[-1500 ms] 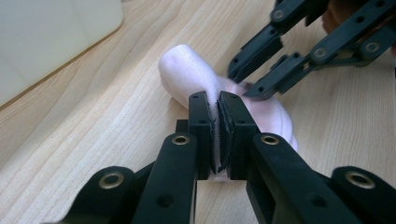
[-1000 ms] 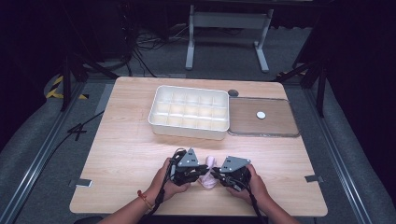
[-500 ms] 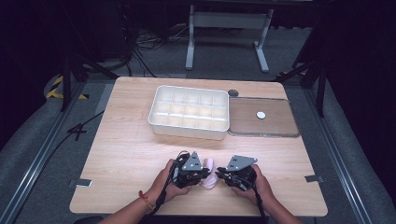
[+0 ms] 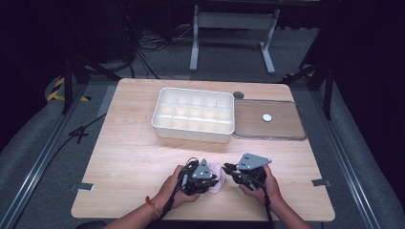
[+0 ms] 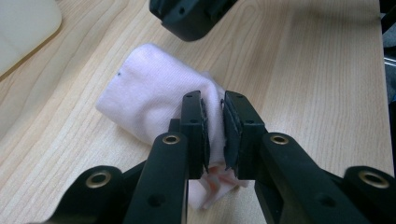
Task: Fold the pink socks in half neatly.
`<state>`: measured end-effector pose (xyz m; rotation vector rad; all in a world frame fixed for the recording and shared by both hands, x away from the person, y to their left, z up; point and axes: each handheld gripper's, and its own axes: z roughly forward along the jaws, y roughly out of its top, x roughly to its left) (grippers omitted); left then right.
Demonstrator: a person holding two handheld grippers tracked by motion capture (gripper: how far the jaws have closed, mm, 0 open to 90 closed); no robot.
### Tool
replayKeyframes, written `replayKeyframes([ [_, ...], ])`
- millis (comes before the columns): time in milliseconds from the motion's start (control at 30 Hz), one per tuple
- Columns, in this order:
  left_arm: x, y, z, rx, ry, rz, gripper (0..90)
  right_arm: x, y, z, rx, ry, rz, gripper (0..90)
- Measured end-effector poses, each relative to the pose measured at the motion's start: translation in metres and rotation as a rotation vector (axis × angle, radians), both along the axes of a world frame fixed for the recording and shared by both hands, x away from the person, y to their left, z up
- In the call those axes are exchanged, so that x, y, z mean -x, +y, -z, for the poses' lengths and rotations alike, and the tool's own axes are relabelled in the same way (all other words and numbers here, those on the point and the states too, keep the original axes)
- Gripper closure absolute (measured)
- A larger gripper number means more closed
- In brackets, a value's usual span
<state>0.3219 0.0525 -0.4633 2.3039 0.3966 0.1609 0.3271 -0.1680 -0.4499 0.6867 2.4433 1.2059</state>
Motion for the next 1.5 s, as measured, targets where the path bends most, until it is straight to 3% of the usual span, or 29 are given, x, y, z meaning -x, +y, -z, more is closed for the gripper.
replayKeyframes([
  [300,0.0,-0.001,0.002,-0.003,-0.01,0.0,78.6,0.003,0.015,-0.009,-0.053,-0.034,-0.042,81.9],
  [467,0.001,-0.002,0.002,-0.002,0.001,0.001,78.5,0.0,0.025,-0.003,-0.02,-0.006,-0.053,80.9],
  [667,0.002,-0.002,0.002,-0.002,0.005,0.01,78.3,-0.006,0.023,0.01,0.029,0.041,-0.036,81.0],
  [800,0.004,0.001,-0.001,-0.006,0.01,0.041,79.8,-0.007,0.022,0.015,0.029,0.07,-0.044,80.9],
  [1167,0.011,0.016,-0.015,0.018,0.046,0.095,77.2,-0.005,0.018,0.019,0.019,0.076,-0.048,81.1],
  [1300,0.01,0.024,-0.022,0.037,0.029,0.094,77.5,-0.004,0.017,0.019,0.02,0.072,-0.046,81.2],
  [1400,0.003,0.03,-0.025,0.075,0.03,0.053,79.5,-0.004,0.017,0.019,0.023,0.059,-0.054,81.4],
  [1500,-0.001,0.029,-0.023,0.073,0.028,0.045,80.7,-0.003,0.018,0.019,0.027,0.058,-0.055,81.4],
])
